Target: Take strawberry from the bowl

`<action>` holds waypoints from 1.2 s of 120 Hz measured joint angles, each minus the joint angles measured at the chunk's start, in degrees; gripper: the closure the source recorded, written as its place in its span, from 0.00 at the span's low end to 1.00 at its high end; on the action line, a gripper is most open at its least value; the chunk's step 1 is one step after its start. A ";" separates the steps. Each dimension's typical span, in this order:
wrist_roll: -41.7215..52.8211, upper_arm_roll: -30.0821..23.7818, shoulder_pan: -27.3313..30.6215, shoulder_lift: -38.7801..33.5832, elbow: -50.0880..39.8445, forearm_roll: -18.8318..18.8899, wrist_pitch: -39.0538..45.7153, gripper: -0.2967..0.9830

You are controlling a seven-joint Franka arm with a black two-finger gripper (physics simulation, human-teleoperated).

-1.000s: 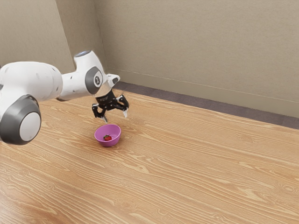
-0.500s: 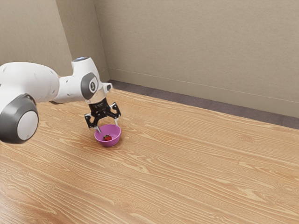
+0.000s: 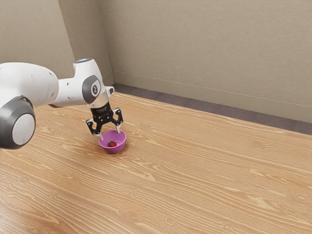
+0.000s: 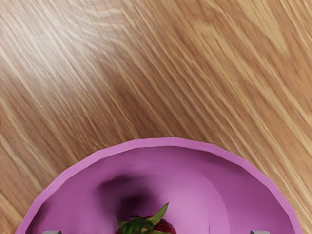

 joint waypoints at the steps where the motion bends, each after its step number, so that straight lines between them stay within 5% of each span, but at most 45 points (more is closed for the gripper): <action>1: -0.10 0.00 0.00 0.03 -0.01 0.01 0.00 0.39; 144: -5.72 -1.49 0.42 2.36 -0.28 -0.69 -0.59 0.49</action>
